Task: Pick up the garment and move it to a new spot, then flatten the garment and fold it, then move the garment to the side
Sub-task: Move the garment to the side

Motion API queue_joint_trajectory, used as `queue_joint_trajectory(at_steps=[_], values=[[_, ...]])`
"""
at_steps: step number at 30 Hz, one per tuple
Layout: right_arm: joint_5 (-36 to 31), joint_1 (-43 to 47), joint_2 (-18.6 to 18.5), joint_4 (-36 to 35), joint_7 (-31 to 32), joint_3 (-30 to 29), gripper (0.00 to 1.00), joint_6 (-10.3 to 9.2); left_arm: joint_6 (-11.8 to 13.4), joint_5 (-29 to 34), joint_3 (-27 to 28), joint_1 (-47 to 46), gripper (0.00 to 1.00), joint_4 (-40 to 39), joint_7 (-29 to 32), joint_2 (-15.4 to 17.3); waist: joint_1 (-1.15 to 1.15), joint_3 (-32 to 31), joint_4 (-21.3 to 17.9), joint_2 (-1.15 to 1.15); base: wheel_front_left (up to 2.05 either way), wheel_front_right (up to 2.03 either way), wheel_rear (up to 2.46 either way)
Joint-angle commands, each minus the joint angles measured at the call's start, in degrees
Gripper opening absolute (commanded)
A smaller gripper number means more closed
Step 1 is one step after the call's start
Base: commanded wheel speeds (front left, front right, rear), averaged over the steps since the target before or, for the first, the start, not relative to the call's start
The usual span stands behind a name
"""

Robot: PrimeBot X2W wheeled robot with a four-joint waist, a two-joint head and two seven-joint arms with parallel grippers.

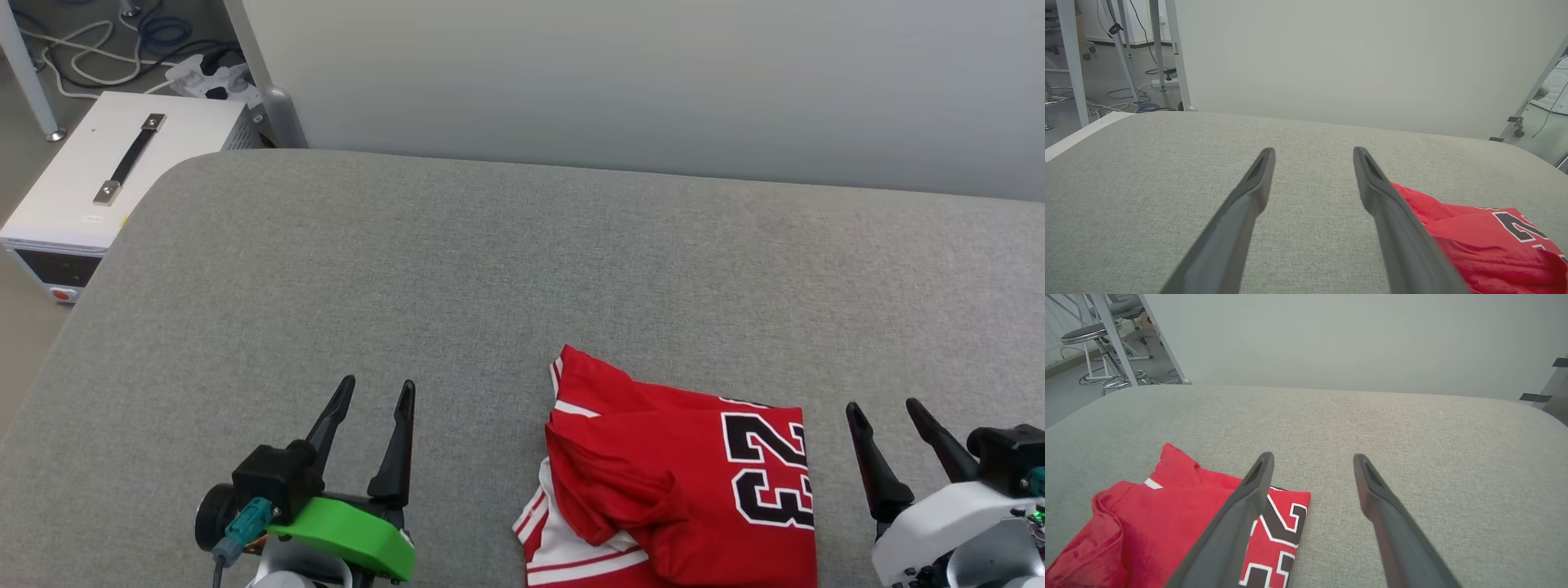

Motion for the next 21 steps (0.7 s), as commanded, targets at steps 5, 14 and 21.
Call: queue_joint_trajectory(at_steps=[5, 14, 21], values=[[7.35, -2.02, -2.48, -2.49, 16.94, 1.98, 1.0, -0.05, -0.32, 0.52, -0.19, -0.22, 1.0, 0.34, -0.33, -0.49, 0.0, 1.57, 0.3, 0.0, 0.0, 0.0, 0.0], [11.44, -4.55, -2.1, -3.82, 46.88, -0.95, 1.0, -0.05, -0.32, 0.96, -1.91, -2.91, 1.0, 0.61, -0.33, -0.95, 0.0, 6.04, 2.7, 0.0, 0.0, 0.0, 0.0], [8.18, -6.79, -0.45, -3.98, 56.52, -1.22, 1.0, -0.05, -0.32, 1.08, -2.87, -5.36, 1.0, 0.8, -0.33, -1.5, 0.0, 10.0, 6.78, 0.0, 0.0, 0.0, 0.0]])
